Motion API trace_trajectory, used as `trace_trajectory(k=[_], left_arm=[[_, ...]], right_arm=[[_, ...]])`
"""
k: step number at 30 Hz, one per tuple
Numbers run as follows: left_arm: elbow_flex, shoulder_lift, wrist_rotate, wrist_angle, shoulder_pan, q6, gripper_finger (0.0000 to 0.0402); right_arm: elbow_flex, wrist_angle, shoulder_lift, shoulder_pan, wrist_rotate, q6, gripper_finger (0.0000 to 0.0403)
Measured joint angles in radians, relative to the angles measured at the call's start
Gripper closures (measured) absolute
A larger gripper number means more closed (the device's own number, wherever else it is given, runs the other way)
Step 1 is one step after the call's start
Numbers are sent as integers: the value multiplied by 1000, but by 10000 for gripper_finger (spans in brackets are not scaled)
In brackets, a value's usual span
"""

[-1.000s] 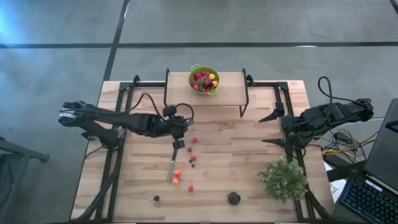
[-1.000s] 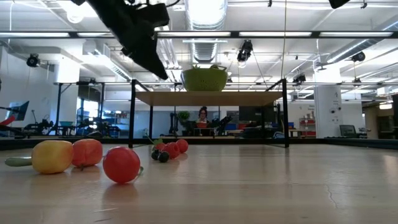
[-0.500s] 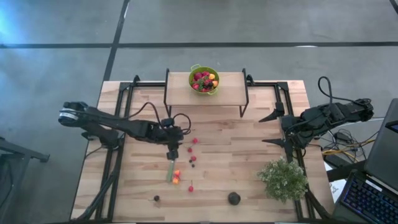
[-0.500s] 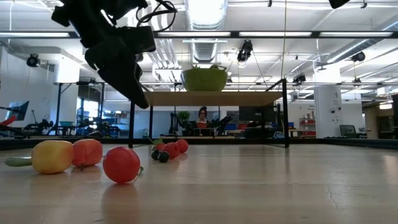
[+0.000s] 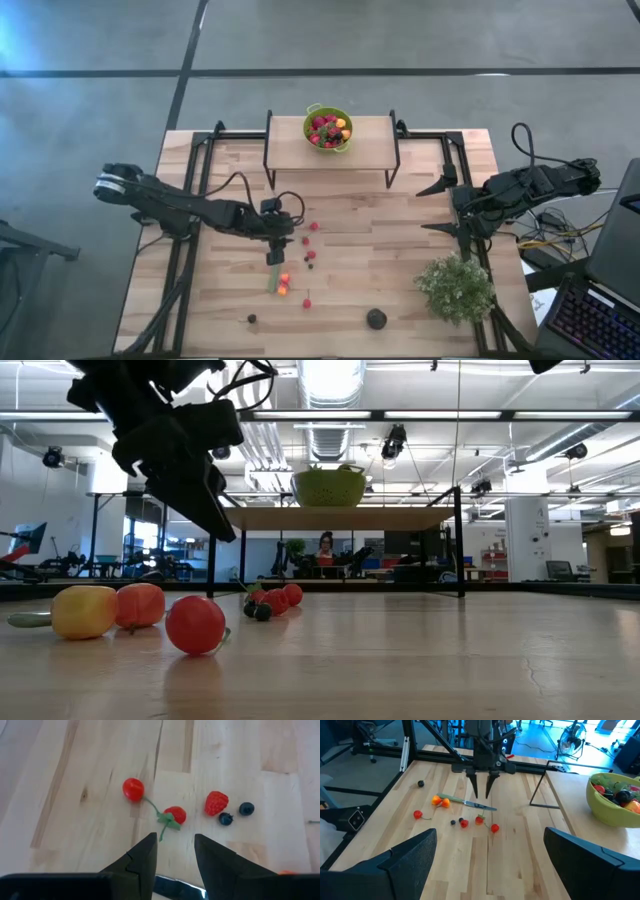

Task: Pick & Place Fruit
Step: Put the strawberry into the green colander on the shelf

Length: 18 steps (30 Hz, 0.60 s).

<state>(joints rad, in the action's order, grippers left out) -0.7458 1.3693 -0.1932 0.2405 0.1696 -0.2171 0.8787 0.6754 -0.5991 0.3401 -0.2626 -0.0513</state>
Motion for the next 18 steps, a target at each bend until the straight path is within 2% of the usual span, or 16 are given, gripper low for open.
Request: trace_trajectory(k=[18], left_arm=[[20, 0, -6, -30, 5, 1, 264]], right_arm=[[0, 0, 0, 0, 0, 0, 39]])
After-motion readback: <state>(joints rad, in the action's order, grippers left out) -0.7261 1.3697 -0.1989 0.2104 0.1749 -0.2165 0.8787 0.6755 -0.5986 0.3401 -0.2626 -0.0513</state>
